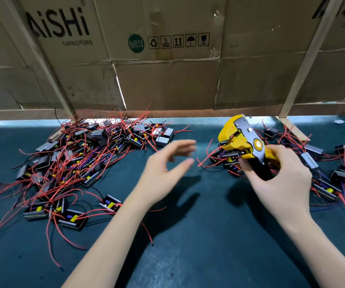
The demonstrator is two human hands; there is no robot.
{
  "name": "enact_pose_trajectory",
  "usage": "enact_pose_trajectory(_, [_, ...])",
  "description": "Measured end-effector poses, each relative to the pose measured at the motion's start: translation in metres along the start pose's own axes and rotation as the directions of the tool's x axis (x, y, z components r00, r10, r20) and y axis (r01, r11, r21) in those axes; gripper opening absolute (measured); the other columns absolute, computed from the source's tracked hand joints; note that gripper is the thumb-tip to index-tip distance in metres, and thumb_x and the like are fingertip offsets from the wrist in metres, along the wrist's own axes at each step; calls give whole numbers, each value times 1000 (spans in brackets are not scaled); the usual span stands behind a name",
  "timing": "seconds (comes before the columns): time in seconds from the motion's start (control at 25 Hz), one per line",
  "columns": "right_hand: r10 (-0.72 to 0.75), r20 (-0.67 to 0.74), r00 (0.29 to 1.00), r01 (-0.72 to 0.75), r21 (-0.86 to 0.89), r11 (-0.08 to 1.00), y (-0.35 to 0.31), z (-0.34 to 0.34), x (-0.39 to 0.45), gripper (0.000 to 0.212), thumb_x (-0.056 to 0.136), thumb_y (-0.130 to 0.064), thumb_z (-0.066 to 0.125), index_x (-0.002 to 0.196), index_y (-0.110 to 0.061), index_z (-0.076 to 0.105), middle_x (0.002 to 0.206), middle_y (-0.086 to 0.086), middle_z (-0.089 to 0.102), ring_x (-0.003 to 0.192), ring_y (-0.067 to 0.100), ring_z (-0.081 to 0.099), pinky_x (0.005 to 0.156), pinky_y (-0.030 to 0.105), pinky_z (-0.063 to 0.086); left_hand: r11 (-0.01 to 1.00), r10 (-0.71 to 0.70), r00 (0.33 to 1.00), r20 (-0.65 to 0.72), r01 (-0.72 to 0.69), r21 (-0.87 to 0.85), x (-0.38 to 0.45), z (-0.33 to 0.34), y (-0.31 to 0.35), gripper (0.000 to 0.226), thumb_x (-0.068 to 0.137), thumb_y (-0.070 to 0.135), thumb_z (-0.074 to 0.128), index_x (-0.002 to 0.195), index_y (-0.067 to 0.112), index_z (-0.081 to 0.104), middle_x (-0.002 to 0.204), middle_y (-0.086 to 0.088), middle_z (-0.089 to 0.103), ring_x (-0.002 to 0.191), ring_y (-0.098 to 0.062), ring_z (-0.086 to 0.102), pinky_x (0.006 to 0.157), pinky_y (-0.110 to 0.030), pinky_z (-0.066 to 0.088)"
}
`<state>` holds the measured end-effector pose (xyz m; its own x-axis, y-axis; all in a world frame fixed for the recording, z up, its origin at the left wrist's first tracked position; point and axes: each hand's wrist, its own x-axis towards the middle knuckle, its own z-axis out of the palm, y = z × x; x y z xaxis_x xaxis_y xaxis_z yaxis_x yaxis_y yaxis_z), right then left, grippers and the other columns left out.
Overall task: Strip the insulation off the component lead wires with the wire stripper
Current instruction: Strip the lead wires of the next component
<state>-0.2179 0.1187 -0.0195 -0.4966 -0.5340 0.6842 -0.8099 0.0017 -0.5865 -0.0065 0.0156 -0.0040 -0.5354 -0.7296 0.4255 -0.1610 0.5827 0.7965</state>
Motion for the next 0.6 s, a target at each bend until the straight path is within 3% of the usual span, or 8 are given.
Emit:
enact_pose_trajectory(0.08, [13,1,1000,-13,61,998,3,0,1,32,77,-38,77,96,-16,64,89,-2,64,85,19,60,82,47,49,991,-103,953,-284,123,54,5,-28,-14,20,90,3,65,106,12,71,101,3,74,97,-12,68,88,-32,51])
enact_pose_trajectory(0.16, [24,39,999,-30,159,987,3,-1,2,33,76,-38,76,99,-17,65,92,-2,67,84,12,59,83,29,48,889,-227,828,-513,391,237,2,-61,-32,11,88,8,66,95,14,72,93,-1,73,92,-23,68,87,-37,52])
enact_pose_trajectory(0.24, [21,108,994,-47,242,969,0,0,1,30,76,-38,76,98,-21,66,92,-7,68,84,9,61,79,17,44,563,-317,735,-600,654,505,-7,-87,-48,10,85,18,66,95,15,69,97,-8,72,97,-33,65,85,-39,50])
enact_pose_trajectory(0.28, [10,150,989,-52,275,960,-1,0,0,28,77,-39,76,97,-23,66,90,-9,68,84,9,62,78,15,44,410,-365,705,-607,708,576,-11,-94,-54,14,84,18,66,97,13,67,101,-12,70,100,-37,63,85,-40,48])
enact_pose_trajectory(0.32, [-9,188,982,-50,307,950,-2,1,-2,27,77,-40,76,97,-24,66,89,-12,68,83,8,62,76,14,43,331,-404,682,-609,730,598,-12,-98,-57,18,83,15,66,100,9,65,105,-17,67,101,-41,61,85,-43,48])
enact_pose_trajectory(0.48, [-128,253,959,31,355,934,-8,3,-6,26,77,-42,76,95,-27,64,89,-19,65,84,1,61,75,5,39,304,-436,629,-643,776,553,-11,-101,-59,21,80,1,66,101,2,65,105,-25,62,92,-44,60,73,-44,46])
enact_pose_trajectory(0.6, [-169,270,948,69,342,937,-10,4,-8,27,74,-43,72,97,-32,62,92,-21,65,86,2,61,77,5,38,376,-379,672,-636,740,558,-13,-102,-56,10,81,8,68,86,15,75,93,-16,68,87,-41,62,66,-36,42])
